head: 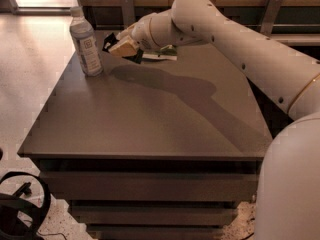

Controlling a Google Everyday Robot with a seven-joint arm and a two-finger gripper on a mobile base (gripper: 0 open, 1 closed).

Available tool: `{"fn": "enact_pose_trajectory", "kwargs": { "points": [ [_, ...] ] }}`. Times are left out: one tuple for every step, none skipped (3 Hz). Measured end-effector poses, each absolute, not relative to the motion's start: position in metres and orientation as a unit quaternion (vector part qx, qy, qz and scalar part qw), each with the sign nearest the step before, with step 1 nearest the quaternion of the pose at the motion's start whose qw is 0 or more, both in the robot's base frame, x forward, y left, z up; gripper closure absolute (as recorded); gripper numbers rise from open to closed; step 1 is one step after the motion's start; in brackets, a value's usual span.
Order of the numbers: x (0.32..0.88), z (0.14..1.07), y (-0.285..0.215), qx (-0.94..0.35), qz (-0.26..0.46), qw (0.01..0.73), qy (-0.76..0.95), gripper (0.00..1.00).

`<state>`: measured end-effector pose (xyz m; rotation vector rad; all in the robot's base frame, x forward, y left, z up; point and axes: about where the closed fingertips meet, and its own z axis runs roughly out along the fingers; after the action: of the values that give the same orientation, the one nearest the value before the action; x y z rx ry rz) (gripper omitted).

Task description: Move rxbar chocolate near blue plastic bottle

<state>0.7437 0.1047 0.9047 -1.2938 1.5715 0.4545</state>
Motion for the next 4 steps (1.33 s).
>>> {"fn": "enact_pose_trajectory", "kwargs": {
  "points": [
    [0.7433,0.9033,0.1073,-0.537,0.19,0.503,0.651,0.58],
    [0.7428,0.9021,0.1095,-0.538,0.191,0.502,0.65,0.36],
    [0.7422,0.9009,0.112,-0.539,0.192,0.501,0.65,0.12],
    [0.7417,0.8998,0.1142,-0.54,0.194,0.5,0.649,0.0]
  ]
}}
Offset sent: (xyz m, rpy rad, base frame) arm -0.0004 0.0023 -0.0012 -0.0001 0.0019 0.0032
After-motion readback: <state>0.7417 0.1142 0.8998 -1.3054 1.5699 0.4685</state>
